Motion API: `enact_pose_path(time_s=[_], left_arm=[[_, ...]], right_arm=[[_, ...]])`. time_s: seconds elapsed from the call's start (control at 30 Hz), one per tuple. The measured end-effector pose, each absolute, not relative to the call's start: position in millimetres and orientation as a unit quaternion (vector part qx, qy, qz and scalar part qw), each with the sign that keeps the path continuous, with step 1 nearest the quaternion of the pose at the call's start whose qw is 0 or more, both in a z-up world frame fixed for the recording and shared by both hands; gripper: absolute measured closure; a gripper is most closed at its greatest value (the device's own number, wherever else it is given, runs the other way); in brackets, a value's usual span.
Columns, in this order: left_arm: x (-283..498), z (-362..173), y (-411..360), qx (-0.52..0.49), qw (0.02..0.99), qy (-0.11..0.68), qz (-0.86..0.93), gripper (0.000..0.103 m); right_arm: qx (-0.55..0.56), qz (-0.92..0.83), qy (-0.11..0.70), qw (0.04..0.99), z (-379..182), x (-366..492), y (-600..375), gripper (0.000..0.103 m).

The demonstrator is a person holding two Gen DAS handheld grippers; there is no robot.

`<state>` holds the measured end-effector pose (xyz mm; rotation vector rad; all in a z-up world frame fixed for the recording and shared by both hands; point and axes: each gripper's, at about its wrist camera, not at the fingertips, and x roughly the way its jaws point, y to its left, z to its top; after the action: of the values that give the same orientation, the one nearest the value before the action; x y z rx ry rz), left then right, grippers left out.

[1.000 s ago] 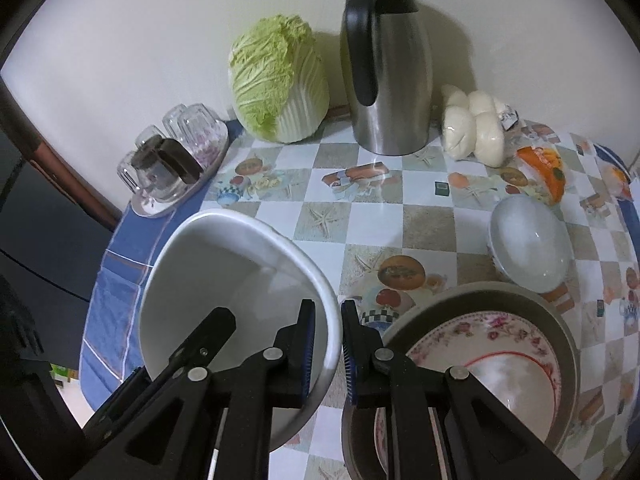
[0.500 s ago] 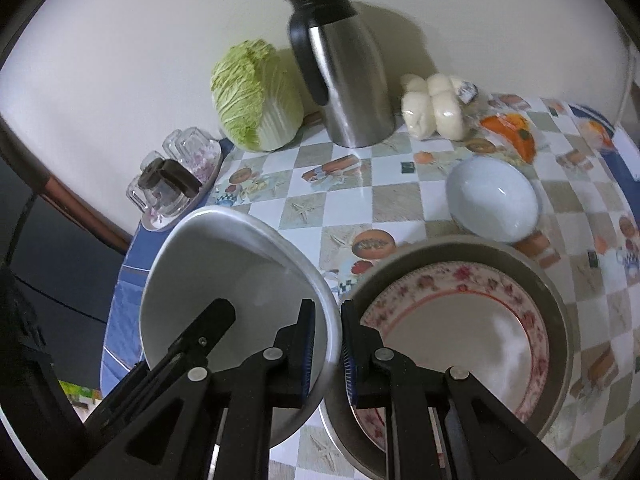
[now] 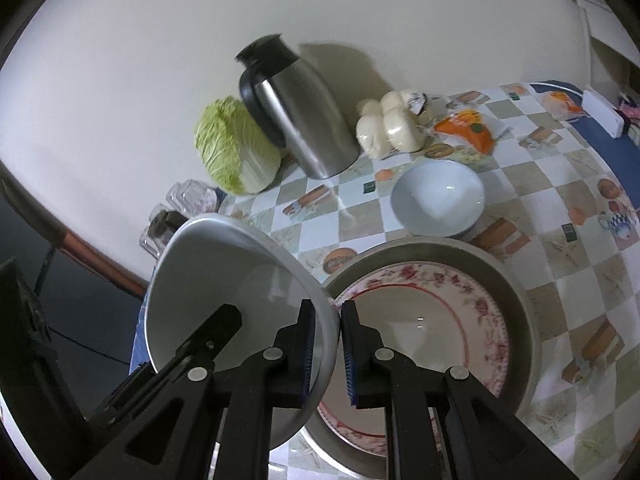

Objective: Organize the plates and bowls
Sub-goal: 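Lift the white square bowl with both tools and tilt it on edge, then carry the white square bowl with both tools over the steel basin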

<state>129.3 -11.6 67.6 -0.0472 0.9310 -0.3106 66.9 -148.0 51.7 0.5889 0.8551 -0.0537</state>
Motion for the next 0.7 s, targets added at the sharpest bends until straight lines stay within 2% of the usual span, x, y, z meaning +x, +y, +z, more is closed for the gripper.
enact_pose_path(time_s=[0.4, 0.53, 0.7], left_arm=[[108, 80, -54, 0.029, 0.887, 0.429, -0.168, 0.080], [101, 82, -65, 0.040, 0.890, 0.422, -0.167, 0.076], [92, 87, -77, 0.047, 0.893, 0.415, -0.171, 0.075]], right_arm=[[0.318, -0.028, 0.390, 0.864, 54, 43, -190, 0.088], [0.317, -0.027, 0.383, 0.867, 59, 33, -197, 0.087], [0.311, -0.029, 0.379, 0.871, 63, 25, -206, 0.087]])
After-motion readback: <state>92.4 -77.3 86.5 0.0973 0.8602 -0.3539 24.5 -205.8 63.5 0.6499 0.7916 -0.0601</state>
